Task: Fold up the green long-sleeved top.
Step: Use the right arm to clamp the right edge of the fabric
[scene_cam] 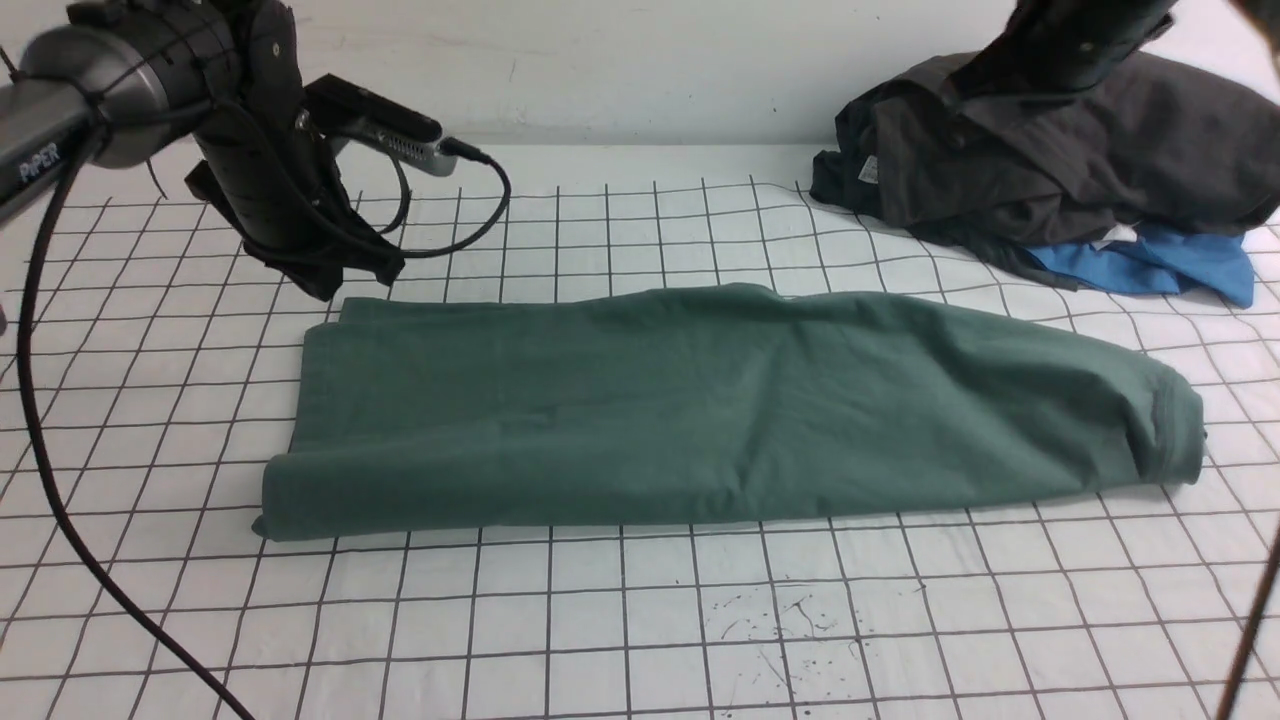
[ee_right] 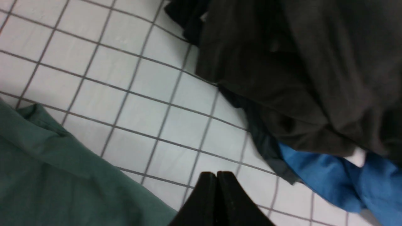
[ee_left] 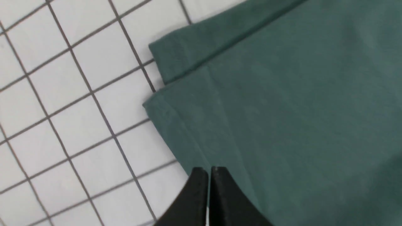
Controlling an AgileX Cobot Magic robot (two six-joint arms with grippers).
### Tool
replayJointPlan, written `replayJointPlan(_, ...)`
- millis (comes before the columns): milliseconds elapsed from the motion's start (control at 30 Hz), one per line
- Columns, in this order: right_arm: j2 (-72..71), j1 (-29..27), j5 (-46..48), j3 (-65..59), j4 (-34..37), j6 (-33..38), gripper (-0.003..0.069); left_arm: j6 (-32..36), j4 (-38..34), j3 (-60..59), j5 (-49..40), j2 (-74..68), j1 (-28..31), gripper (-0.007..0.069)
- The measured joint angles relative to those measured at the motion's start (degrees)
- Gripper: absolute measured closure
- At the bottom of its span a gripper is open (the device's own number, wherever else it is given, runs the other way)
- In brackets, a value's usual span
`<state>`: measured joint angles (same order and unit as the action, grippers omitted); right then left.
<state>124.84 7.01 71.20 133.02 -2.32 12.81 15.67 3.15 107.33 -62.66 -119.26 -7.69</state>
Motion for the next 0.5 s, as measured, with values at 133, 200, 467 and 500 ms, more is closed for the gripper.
replayJointPlan(133, -6.08, -3.3, 0.39, -6.29, 1.69, -0.13, 0.0673, 1.51, -1.74, 0.0, -4.41, 2.83, -1.39, 0.0629)
replayJointPlan(200, -12.38, -4.87, 0.39, -15.28, 3.69, 0.21, 0.0673, 1.85, -2.62, 0.0, -6.88, 4.31, -2.6, 0.0629)
replayJointPlan(467, -25.18, -6.4, -1.19, -43.53, 4.7, 2.11, 0.0673, 2.42, -5.26, 0.0, -7.8, 4.68, -4.02, 0.0629)
replayJointPlan(500, -25.5, -7.14, -2.99, -46.72, 4.78, 2.11, 0.0673, 2.91, -5.91, 0.0, -7.8, 4.68, -4.02, 0.0629)
